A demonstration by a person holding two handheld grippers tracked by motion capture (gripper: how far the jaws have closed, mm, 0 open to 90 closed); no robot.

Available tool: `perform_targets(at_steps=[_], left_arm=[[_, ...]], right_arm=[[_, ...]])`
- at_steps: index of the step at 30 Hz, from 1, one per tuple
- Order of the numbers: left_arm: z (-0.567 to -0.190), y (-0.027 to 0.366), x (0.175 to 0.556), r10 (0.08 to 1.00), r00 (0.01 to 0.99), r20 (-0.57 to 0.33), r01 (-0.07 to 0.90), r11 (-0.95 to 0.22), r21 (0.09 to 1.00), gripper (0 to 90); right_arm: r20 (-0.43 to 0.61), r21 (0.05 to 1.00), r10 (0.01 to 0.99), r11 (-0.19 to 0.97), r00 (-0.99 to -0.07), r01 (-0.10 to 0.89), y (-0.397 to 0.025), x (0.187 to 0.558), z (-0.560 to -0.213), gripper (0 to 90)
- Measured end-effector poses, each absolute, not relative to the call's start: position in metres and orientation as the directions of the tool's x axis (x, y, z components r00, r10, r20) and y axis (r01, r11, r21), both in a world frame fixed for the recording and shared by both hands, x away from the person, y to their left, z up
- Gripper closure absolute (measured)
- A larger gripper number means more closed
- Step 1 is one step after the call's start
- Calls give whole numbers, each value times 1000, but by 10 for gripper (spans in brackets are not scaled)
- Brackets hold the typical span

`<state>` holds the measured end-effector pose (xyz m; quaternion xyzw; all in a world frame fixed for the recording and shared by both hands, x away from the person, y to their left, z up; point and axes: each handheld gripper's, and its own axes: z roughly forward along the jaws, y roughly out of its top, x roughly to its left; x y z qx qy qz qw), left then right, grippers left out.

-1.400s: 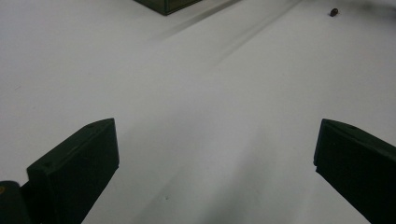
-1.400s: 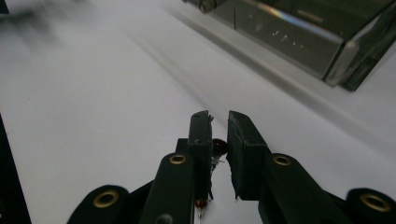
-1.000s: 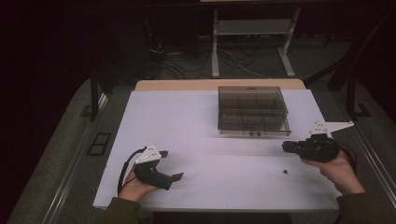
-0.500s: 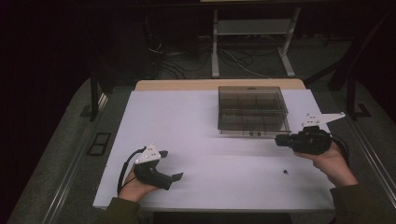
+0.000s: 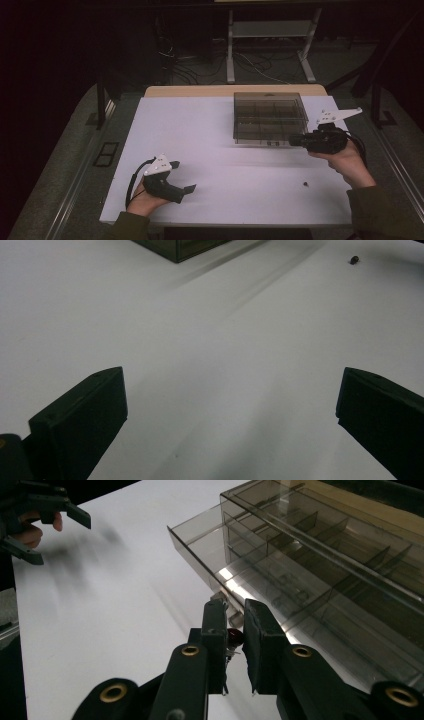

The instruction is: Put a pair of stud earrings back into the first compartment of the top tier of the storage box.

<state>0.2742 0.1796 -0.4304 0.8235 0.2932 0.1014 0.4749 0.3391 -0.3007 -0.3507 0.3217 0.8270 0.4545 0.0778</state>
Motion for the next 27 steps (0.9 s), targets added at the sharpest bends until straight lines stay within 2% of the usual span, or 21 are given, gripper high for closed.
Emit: perform_targets(at_steps=[27], left_arm=[[-431,177,274,575,810,-115,387,-376,842,0]], right_arm=[[170,804,541,408,-824,433,-254,376,-336,785]])
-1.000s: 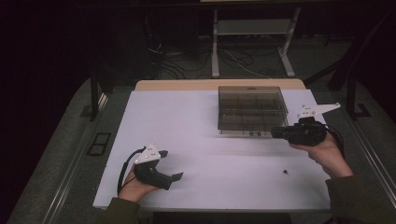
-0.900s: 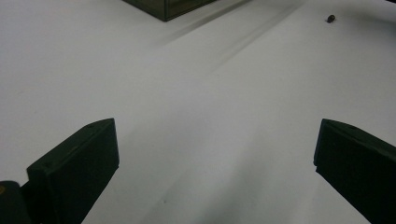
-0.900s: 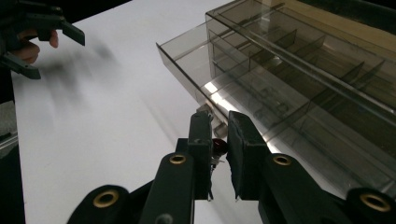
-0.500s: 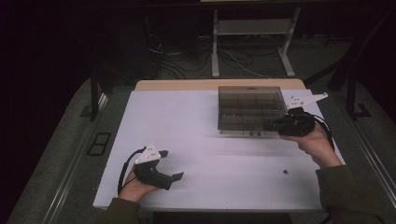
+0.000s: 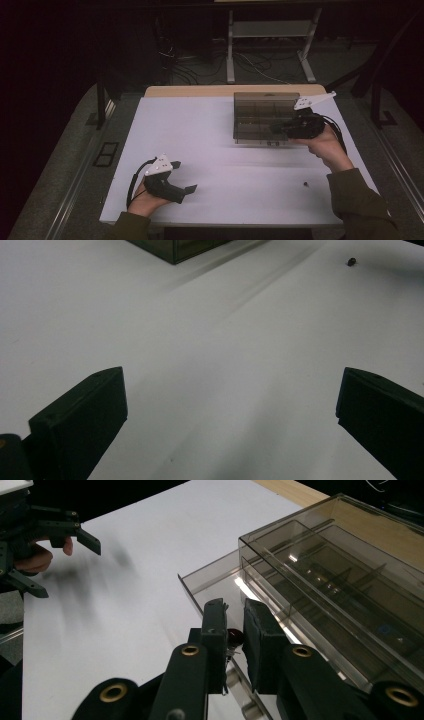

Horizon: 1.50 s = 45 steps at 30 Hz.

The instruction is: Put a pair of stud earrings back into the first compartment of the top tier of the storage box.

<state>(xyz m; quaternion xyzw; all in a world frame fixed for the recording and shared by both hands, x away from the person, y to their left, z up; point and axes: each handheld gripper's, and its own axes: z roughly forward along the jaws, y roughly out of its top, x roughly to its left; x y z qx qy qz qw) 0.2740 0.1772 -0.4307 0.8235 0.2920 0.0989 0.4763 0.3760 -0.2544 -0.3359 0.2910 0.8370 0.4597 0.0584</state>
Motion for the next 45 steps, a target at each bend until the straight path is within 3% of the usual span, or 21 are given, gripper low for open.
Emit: perform_targets(at_steps=[27,30,45], left_arm=[[-431,176,274,573,811,-120,390,-375,841,0],[-431,176,274,574,810,-120,389,-373,842,0],[-430,178,274,573,811,-115,386,-377,842,0]], right_arm=[[132,740,546,501,-828,448,-204,407,-362,780],[143,744,551,488,-822,457,-204,408,-363,708],[180,779,563,419,-807,466,-226,388,-348,523]])
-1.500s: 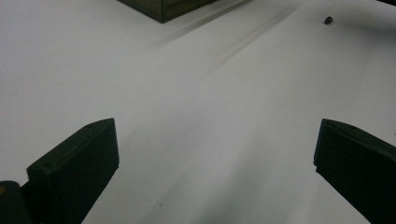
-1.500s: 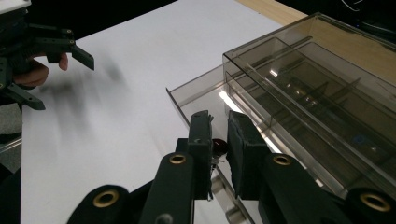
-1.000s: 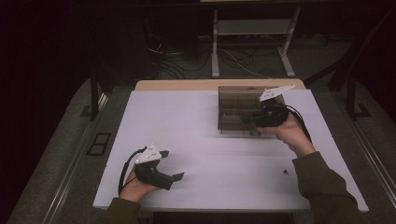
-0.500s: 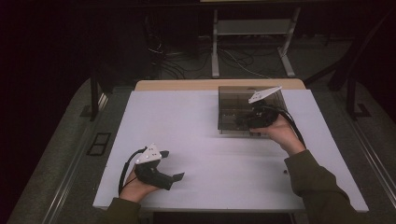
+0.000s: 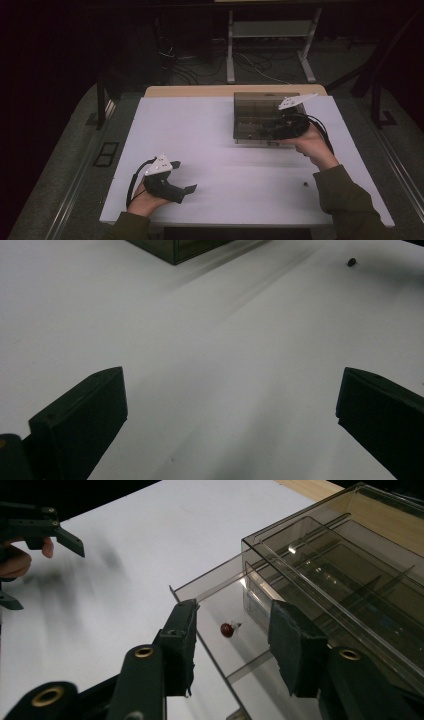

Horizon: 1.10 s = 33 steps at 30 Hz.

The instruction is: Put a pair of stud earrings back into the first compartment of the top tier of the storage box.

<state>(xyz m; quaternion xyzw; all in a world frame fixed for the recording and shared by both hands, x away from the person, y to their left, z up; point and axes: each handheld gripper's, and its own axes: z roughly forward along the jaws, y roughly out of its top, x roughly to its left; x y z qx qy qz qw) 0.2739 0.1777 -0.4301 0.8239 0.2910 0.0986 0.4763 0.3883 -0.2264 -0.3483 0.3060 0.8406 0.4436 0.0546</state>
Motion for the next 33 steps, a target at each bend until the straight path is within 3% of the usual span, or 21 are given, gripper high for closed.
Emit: perform_targets(at_steps=[33], left_arm=[[-430,177,273,565,817,-111,379,-382,843,0]], right_arm=[[163,812,591,375,-790,448,-283,330,-352,450]])
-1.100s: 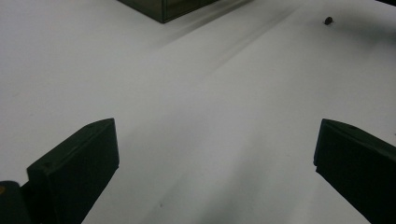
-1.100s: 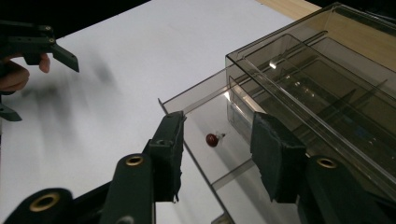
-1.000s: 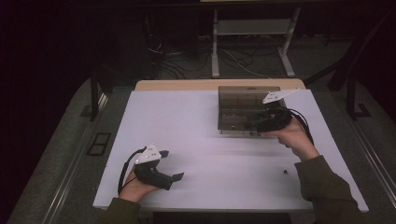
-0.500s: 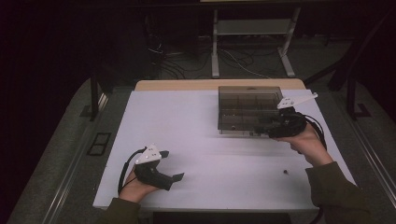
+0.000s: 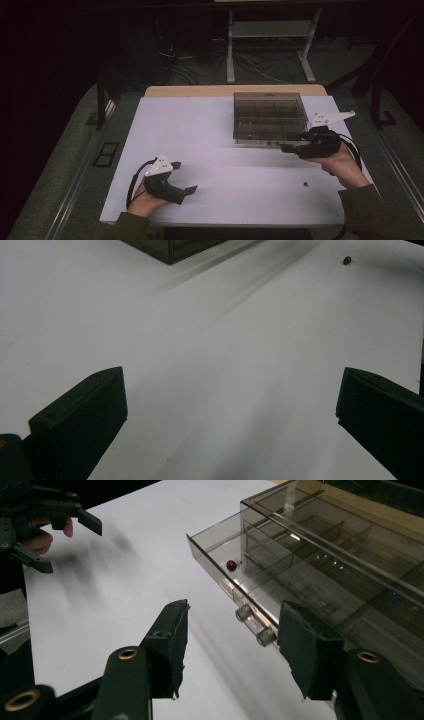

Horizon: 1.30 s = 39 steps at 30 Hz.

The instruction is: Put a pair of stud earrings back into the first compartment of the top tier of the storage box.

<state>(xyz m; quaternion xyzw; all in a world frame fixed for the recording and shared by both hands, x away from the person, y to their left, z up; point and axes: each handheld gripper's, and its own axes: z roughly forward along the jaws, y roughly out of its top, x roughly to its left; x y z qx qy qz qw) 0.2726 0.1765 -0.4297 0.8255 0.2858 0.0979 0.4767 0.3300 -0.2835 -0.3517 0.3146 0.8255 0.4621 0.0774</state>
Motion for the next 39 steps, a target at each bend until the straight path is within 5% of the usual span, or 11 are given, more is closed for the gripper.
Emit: perform_targets(at_steps=[39], left_arm=[[-430,177,273,567,817,-105,380,-393,837,0]], right_arm=[[195,746,659,381,-726,546,-340,276,-410,421]])
